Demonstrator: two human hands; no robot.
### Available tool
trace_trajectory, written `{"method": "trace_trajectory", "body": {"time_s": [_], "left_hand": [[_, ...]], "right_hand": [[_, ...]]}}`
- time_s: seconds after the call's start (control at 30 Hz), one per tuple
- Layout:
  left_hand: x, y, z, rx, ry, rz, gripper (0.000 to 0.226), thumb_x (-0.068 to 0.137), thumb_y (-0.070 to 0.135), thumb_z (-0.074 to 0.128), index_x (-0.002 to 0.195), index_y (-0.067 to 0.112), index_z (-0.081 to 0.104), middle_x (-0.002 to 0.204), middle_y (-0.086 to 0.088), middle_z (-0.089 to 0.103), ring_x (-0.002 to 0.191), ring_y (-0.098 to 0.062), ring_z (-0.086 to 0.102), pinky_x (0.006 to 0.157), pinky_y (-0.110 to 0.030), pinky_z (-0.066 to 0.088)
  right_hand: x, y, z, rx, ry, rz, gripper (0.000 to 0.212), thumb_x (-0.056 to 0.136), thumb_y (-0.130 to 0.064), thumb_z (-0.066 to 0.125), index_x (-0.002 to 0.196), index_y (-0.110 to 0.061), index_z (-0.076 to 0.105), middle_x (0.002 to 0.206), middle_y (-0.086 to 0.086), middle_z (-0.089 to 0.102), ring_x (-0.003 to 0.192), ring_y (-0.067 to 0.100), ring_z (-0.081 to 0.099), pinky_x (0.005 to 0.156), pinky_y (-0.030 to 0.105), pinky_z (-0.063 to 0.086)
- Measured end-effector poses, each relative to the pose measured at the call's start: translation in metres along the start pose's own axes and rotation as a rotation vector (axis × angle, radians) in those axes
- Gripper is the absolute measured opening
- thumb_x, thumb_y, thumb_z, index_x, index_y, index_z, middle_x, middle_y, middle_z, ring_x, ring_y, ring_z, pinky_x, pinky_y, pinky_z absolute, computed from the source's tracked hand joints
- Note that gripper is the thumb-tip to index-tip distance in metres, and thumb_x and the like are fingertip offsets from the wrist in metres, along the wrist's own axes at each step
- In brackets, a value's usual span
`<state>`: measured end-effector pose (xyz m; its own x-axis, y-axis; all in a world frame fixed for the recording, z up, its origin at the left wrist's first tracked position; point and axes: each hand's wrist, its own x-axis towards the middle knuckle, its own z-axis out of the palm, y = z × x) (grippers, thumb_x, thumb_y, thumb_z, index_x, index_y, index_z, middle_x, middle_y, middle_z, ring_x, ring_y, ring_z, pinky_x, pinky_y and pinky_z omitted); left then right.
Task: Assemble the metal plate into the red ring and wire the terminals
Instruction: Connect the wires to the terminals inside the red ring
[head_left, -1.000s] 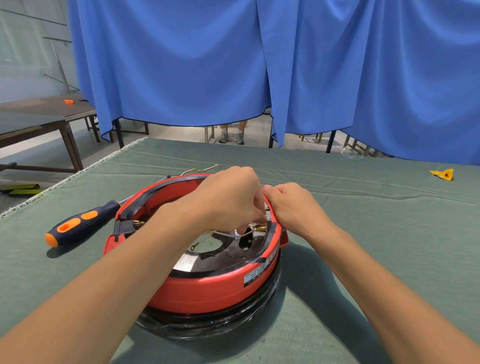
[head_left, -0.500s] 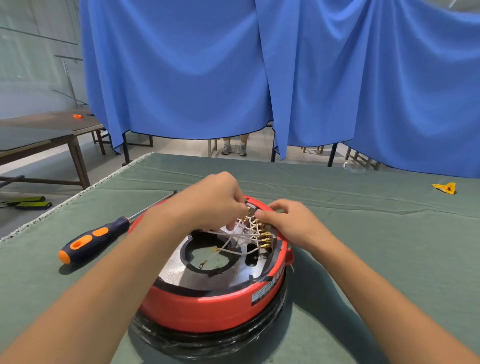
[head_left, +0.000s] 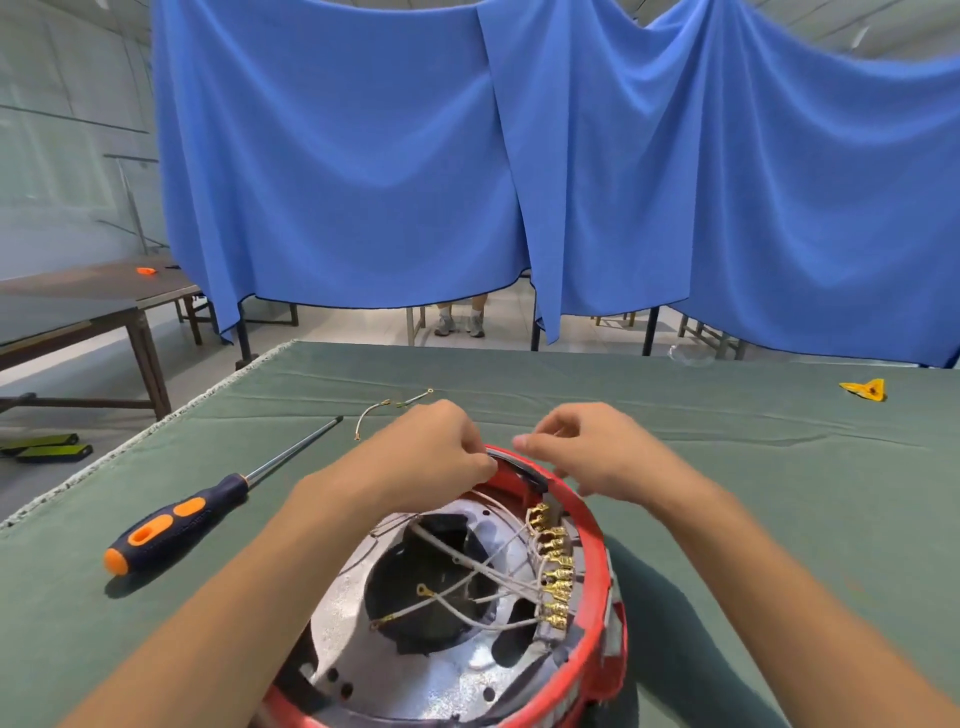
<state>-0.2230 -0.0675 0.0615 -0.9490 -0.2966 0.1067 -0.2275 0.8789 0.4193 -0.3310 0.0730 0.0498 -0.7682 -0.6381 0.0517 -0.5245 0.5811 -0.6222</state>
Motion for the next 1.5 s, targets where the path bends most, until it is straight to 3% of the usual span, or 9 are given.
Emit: {"method": "trace_trajectory", "body": {"time_s": [0.1, 0.17, 0.33, 0.5, 0.63, 0.93, 1.1, 1.27, 1.5], "left_hand": [[-0.002, 0.0, 0.001, 0.006, -0.001, 0.027, 0.025, 0.088, 0.033, 0.057, 0.071, 0.019, 0.069, 0.062, 0.001, 0.06, 0.055, -0.013, 0.048, 0.05, -0.025, 0.036], [-0.003, -0.001, 0.0, -0.003, 0.031, 0.025, 0.026, 0.088, 0.031, 0.057, 0.069, 0.018, 0.068, 0.064, -0.001, 0.061, 0.055, -0.014, 0.047, 0.052, -0.026, 0.037], [-0.008, -0.007, -0.005, -0.029, 0.267, -0.006, 0.016, 0.085, 0.022, 0.056, 0.076, 0.02, 0.07, 0.074, 0.007, 0.067, 0.081, -0.018, 0.061, 0.074, -0.034, 0.051], [-0.007, -0.023, 0.001, 0.114, 0.362, -0.128, 0.029, 0.09, 0.027, 0.052, 0.118, 0.02, 0.058, 0.116, -0.002, 0.056, 0.114, -0.024, 0.047, 0.09, -0.039, 0.044], [-0.006, -0.027, 0.011, 0.226, 0.262, -0.219, 0.03, 0.086, 0.017, 0.049, 0.116, 0.016, 0.054, 0.113, -0.007, 0.06, 0.106, -0.031, 0.056, 0.083, -0.039, 0.047], [-0.002, -0.029, 0.017, 0.159, 0.262, -0.01, 0.032, 0.081, 0.011, 0.052, 0.102, 0.029, 0.068, 0.103, 0.003, 0.07, 0.103, -0.027, 0.06, 0.081, -0.038, 0.052], [0.017, -0.015, 0.028, 0.24, 0.31, 0.002, 0.038, 0.084, 0.013, 0.051, 0.11, 0.036, 0.067, 0.105, 0.0, 0.068, 0.102, -0.028, 0.059, 0.072, -0.032, 0.042], [0.028, -0.003, 0.037, 0.271, 0.314, -0.012, 0.027, 0.085, 0.017, 0.051, 0.109, 0.023, 0.061, 0.108, -0.005, 0.065, 0.1, -0.031, 0.059, 0.07, -0.032, 0.038], [0.027, -0.008, 0.04, 0.231, 0.209, 0.111, 0.041, 0.085, 0.017, 0.051, 0.124, 0.03, 0.052, 0.119, 0.0, 0.06, 0.11, -0.027, 0.055, 0.075, -0.034, 0.038]], "right_hand": [[0.002, 0.001, 0.016, 0.051, -0.083, -0.044, 0.029, 0.082, -0.051, 0.064, 0.098, -0.027, 0.067, 0.094, -0.008, 0.069, 0.084, 0.007, 0.063, 0.076, 0.028, 0.053], [0.002, 0.003, 0.02, 0.056, -0.078, -0.051, 0.017, 0.082, -0.045, 0.066, 0.084, -0.029, 0.07, 0.084, -0.006, 0.071, 0.077, 0.008, 0.065, 0.072, 0.027, 0.052], [0.008, 0.018, -0.001, -0.167, 0.196, 0.13, 0.018, 0.077, -0.02, 0.061, 0.072, -0.004, 0.066, 0.075, 0.014, 0.068, 0.077, 0.032, 0.064, 0.06, 0.032, 0.046], [-0.014, 0.017, -0.045, -0.211, -0.205, 0.393, 0.026, 0.077, -0.028, 0.061, 0.087, -0.005, 0.056, 0.066, 0.009, 0.071, 0.055, 0.022, 0.07, 0.049, 0.025, 0.051], [-0.012, 0.009, -0.034, -0.368, -0.04, 0.211, 0.035, 0.078, -0.047, 0.064, 0.091, -0.015, 0.062, 0.087, 0.001, 0.066, 0.079, 0.019, 0.067, 0.07, 0.035, 0.058], [-0.007, 0.004, -0.012, -0.17, 0.173, -0.035, 0.012, 0.083, -0.03, 0.062, 0.095, -0.03, 0.065, 0.108, -0.006, 0.061, 0.103, 0.016, 0.055, 0.084, 0.033, 0.047], [-0.011, -0.008, -0.003, -0.171, 0.241, -0.146, 0.011, 0.08, -0.028, 0.064, 0.069, -0.03, 0.066, 0.073, -0.014, 0.059, 0.084, 0.013, 0.057, 0.071, 0.03, 0.047], [-0.006, -0.003, 0.007, -0.161, 0.178, -0.085, 0.013, 0.082, -0.028, 0.062, 0.076, -0.022, 0.072, 0.077, -0.001, 0.071, 0.074, 0.018, 0.066, 0.073, 0.035, 0.056], [0.003, 0.0, 0.017, 0.006, 0.071, 0.002, 0.02, 0.09, -0.029, 0.06, 0.082, -0.015, 0.07, 0.056, 0.003, 0.065, 0.051, 0.016, 0.067, 0.061, 0.037, 0.06]]}}
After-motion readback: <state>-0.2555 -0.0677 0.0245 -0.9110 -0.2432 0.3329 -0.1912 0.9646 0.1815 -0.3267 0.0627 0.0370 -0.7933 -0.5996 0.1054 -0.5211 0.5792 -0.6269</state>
